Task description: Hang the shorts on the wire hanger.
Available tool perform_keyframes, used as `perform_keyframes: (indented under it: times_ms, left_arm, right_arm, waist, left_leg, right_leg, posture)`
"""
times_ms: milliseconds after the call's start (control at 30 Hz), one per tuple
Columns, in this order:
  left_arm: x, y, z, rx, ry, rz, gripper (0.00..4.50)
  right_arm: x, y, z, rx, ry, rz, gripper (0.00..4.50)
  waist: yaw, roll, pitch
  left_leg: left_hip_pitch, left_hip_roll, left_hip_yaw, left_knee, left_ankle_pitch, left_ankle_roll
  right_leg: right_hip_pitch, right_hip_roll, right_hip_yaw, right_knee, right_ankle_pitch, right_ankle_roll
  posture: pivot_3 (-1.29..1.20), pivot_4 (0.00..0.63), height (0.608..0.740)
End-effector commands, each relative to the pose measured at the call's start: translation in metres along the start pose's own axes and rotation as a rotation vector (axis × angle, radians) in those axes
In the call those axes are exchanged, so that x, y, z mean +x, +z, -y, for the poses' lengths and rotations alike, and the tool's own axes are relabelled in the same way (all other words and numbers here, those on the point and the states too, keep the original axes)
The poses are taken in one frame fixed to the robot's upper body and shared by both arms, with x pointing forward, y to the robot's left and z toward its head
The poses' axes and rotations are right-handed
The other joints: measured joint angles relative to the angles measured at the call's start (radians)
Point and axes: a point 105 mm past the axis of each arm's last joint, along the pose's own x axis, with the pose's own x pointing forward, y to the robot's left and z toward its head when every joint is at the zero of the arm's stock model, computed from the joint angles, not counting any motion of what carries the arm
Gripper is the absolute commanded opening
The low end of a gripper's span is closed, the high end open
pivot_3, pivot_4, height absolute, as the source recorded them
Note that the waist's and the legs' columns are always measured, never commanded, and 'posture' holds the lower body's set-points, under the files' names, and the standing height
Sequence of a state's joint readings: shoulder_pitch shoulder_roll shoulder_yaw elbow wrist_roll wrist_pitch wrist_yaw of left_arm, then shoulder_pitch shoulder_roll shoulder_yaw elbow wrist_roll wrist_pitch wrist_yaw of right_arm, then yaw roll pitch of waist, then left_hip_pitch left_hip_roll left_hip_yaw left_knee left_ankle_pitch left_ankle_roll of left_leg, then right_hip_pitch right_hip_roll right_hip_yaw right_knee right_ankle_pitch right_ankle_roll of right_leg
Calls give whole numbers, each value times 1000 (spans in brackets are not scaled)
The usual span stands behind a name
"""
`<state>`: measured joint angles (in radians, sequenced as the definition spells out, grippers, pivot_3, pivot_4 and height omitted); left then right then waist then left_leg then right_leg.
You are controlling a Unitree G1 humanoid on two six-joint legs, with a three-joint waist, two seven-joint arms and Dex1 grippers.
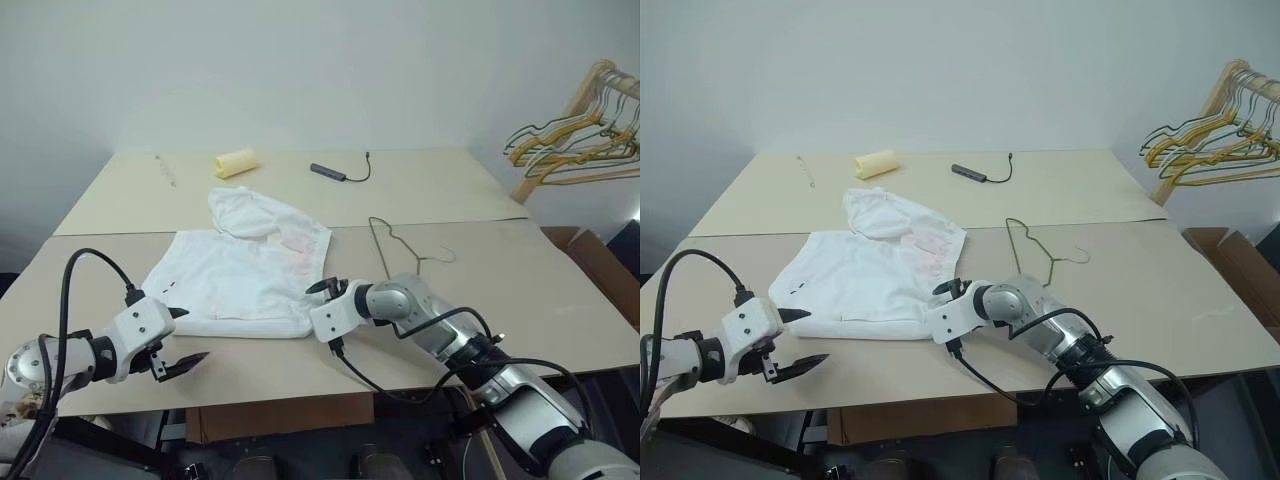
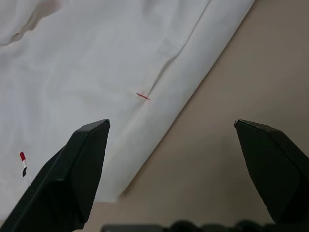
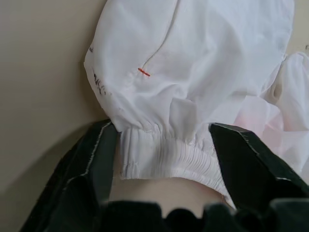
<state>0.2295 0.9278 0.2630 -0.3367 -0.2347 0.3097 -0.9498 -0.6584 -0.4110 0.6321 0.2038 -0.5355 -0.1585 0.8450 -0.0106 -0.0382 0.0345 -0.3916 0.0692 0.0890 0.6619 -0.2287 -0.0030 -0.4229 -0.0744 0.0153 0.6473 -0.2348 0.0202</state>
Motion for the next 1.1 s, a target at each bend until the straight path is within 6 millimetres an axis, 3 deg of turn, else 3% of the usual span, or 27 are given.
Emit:
perform_keyframes:
  times_ms: [33,233,533,700,933,1100]
  left_arm:
    - [-3,7,-12,30,62,4,4500]
    - [3,-15,-27,19,151,-52,4500]
    - [24,-57,-50,-60,300,-171,4500]
    - [26,-66,-60,-54,399,-205,4500]
    - [10,-57,-90,-3,591,-210,4500]
    - [-1,-32,-105,12,688,-109,4500]
  right_arm:
    - [2,1,8,-6,-17,-4,2151]
    - [2,5,3,32,5,14,37]
    - [-9,4,13,75,-63,-20,37]
    - [-16,-1,16,84,-79,-42,37]
    - [-26,-9,19,92,-103,-68,37]
    - [-28,-11,19,98,-111,-73,37]
  waist:
    - [-1,0,0]
    - [-1,0,0]
    - [2,-1,0]
    - [-2,0,-1]
    - [-7,0,-1]
    - [-5,0,-1]
  left_leg:
    - [0,0,0,0,0,0]
    - [0,0,0,0,0,0]
    - [0,0,0,0,0,0]
    - [2,0,0,0,0,-1]
    - [2,0,0,0,1,-2]
    - [0,0,0,-1,1,-2]
  right_leg:
    - [0,0,0,0,0,0]
    - [0,0,0,0,0,0]
    - [0,0,-1,1,0,0]
    - [1,0,-1,1,0,0]
    - [0,0,0,2,0,0]
    - [-1,0,-1,1,0,-1]
  posture:
    - [86,0,740]
    - [80,0,740]
    - [43,0,740]
    - [31,0,740]
    - [37,0,740]
    - [42,0,740]
